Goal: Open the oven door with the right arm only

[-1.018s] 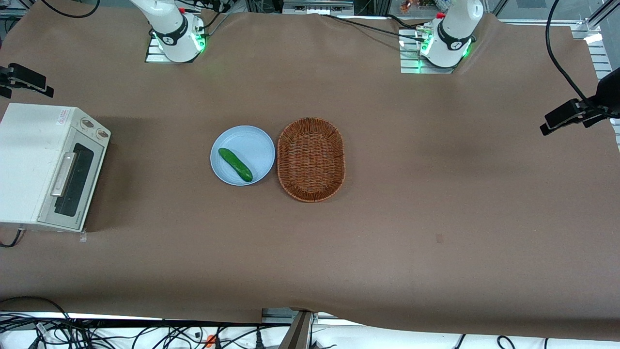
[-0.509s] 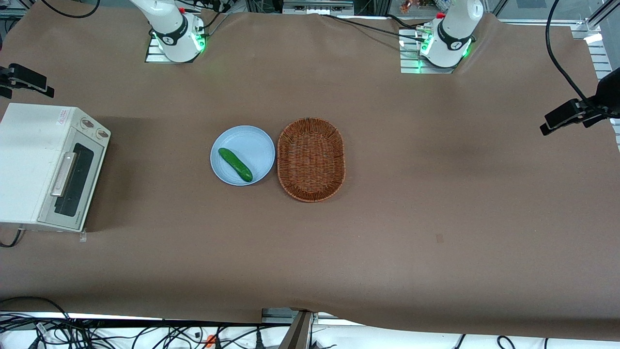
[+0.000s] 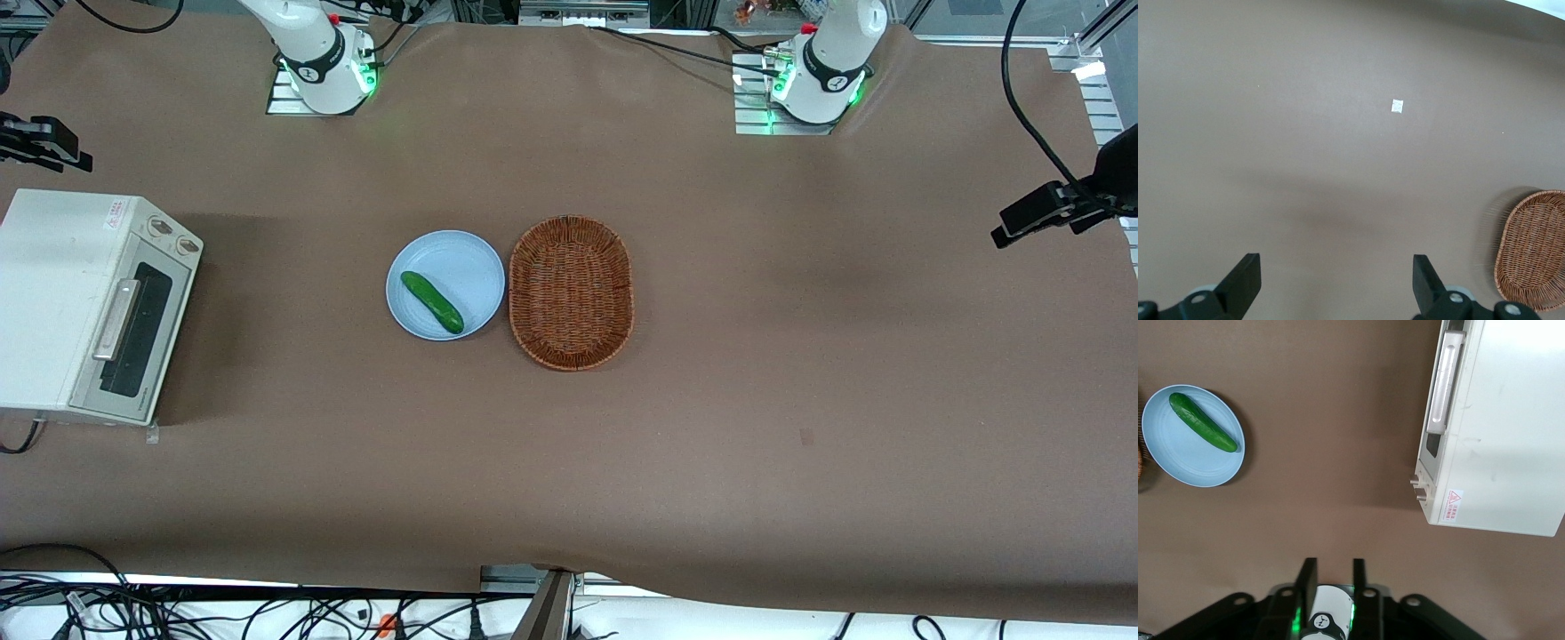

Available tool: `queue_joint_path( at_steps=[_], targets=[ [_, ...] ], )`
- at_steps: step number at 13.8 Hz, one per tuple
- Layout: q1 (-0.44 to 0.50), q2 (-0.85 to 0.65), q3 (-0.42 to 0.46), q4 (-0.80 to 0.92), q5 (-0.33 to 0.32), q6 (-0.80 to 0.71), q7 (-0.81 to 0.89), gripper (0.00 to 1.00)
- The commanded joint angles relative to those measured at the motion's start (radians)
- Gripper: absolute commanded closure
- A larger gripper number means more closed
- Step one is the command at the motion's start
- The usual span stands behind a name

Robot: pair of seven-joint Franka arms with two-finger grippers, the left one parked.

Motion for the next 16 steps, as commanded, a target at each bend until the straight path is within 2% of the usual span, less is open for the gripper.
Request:
queue_joint_path(
  at_steps=[1, 4, 7, 10, 14, 16],
  targets=[
    [-0.012, 0.001, 0.016, 0.016, -0.015, -0.018, 0.011, 1.0],
    [0.051, 0.037, 0.017, -0.006, -0.156, 0.017, 0.025, 1.0],
    [0.146, 0.083, 0.017, -0.077, -0.303, 0.123, 0.202, 1.0],
    [0.214, 0.125, 0.02, -0.203, -0.515, 0.275, 0.357, 1.0],
    [0.217, 0.168, 0.016, -0.416, -0.728, 0.543, 0.648, 1.0],
    [0.217, 0.227, 0.016, -0.431, -0.837, 0.573, 0.79, 1.0]
  ],
)
